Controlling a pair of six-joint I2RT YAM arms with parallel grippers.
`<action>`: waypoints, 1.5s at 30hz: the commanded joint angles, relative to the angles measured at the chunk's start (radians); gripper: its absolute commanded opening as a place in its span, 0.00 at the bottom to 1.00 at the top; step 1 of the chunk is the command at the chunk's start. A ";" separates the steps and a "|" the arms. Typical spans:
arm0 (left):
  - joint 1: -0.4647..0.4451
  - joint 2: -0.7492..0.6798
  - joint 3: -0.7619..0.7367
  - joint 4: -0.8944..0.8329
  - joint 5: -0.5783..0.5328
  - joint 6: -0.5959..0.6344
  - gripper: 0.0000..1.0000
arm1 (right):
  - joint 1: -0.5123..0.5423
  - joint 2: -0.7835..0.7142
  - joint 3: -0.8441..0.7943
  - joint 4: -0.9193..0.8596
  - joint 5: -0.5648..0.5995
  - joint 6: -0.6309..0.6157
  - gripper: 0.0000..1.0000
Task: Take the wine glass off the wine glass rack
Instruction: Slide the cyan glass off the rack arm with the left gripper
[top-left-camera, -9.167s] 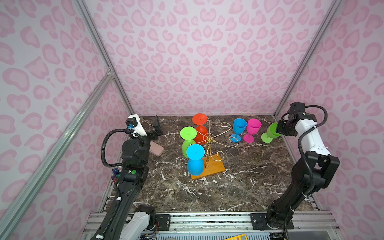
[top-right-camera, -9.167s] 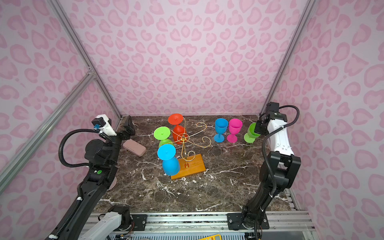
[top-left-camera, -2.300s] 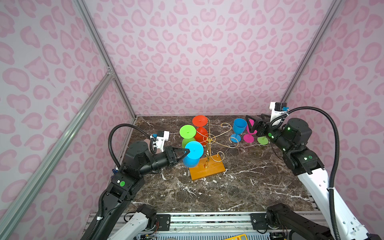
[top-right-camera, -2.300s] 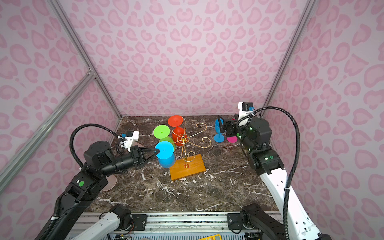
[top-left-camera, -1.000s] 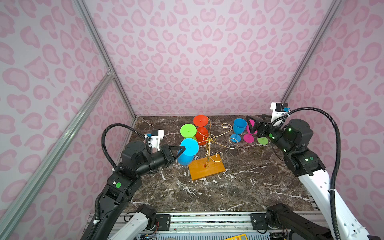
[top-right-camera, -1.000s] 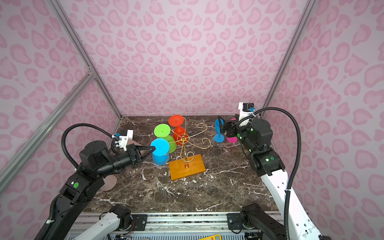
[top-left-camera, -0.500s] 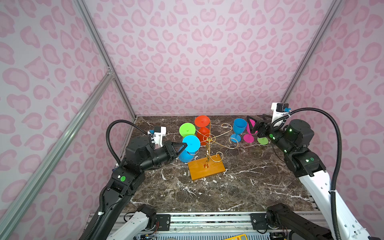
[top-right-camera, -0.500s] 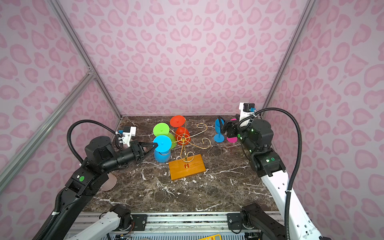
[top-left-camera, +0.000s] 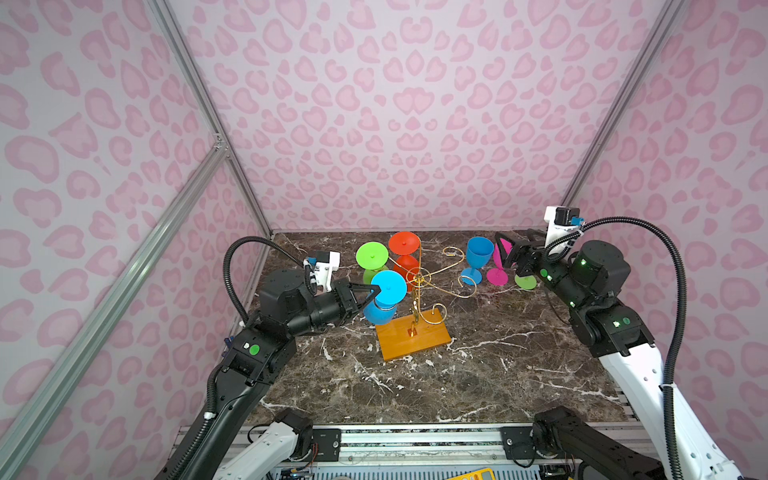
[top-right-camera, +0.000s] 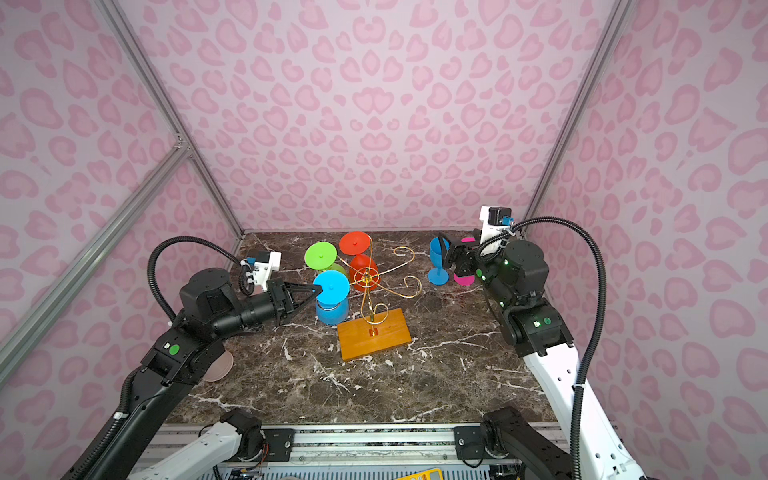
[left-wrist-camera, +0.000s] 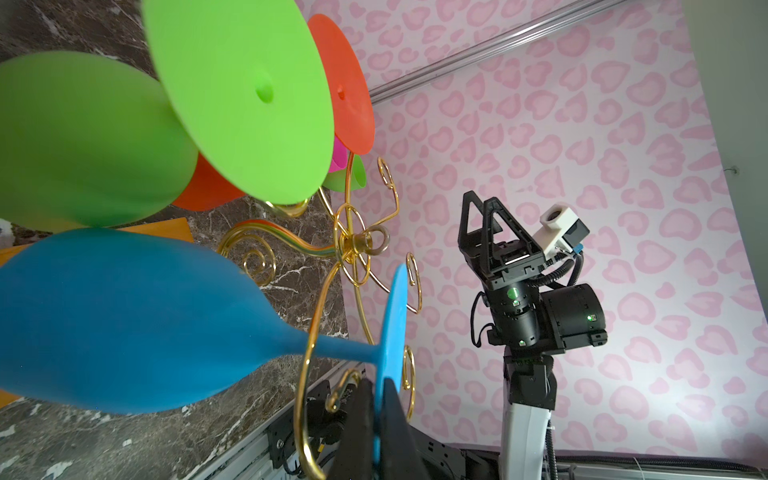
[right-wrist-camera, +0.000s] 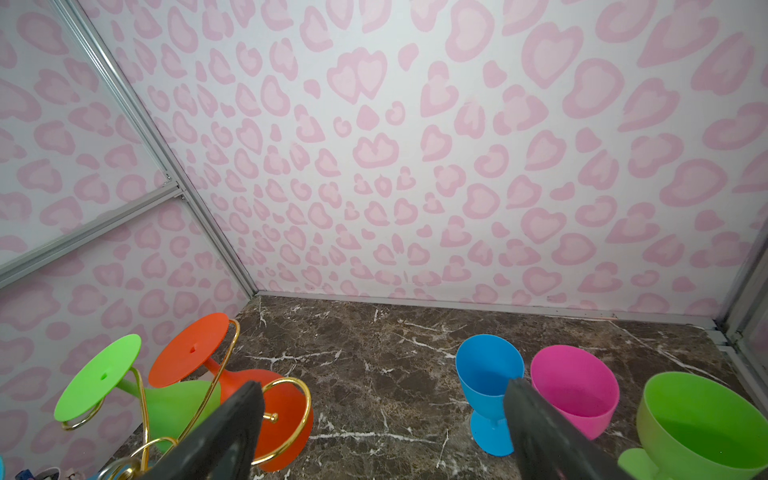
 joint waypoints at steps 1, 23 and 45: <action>-0.007 0.006 0.003 0.073 0.033 -0.002 0.03 | -0.001 -0.003 -0.006 -0.007 0.015 -0.014 0.92; -0.015 -0.031 -0.006 -0.012 0.107 0.038 0.03 | -0.001 0.003 -0.007 0.005 -0.005 0.002 0.92; -0.015 -0.014 0.007 -0.012 0.069 0.055 0.03 | 0.000 -0.009 -0.001 -0.009 0.005 -0.010 0.92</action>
